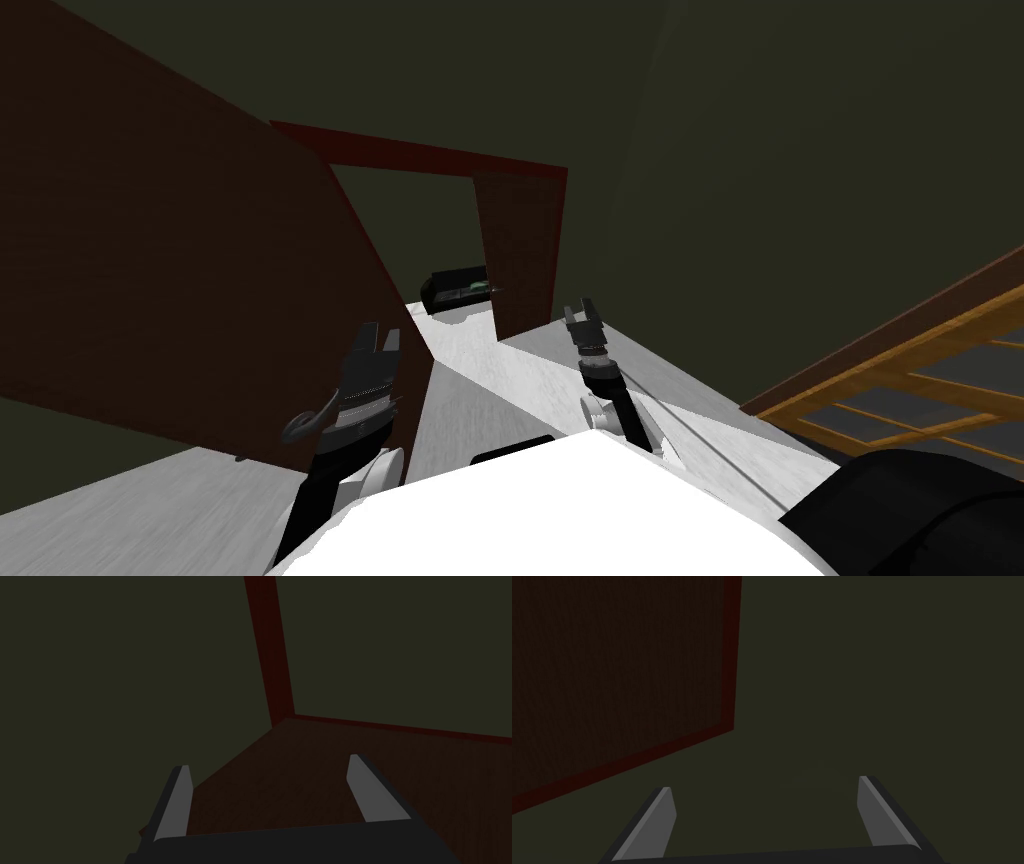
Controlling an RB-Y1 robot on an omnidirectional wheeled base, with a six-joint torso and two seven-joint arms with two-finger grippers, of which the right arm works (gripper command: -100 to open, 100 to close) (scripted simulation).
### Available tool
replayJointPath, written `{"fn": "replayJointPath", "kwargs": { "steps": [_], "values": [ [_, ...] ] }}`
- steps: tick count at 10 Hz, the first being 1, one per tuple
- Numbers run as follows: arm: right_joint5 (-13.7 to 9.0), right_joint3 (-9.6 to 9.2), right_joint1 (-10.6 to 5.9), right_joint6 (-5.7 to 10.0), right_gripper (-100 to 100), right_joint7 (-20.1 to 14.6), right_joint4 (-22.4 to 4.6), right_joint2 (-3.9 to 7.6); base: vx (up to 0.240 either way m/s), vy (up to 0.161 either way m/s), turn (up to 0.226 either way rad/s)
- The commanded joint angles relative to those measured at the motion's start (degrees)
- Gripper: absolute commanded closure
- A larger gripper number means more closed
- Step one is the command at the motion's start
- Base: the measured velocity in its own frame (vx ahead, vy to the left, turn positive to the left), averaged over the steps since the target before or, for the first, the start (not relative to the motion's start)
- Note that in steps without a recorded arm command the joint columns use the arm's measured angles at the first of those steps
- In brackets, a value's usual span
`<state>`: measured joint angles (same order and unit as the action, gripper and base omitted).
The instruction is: Pull the door open
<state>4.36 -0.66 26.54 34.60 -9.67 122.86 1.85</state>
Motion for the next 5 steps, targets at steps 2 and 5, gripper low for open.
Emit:
{"fn": "replayJointPath", "kwargs": {
  "steps": [2, 5],
  "values": [
    [-0.28, 0.24, -1.36, 0.79, -100, -0.05, -4.04, 0.82, 0.105, 0.025, 0.052],
    [-0.53, 0.44, -2.51, 1.29, -100, -0.13, -7.29, 1.52, 0.109, 0.023, 0.046]
  ]
}}
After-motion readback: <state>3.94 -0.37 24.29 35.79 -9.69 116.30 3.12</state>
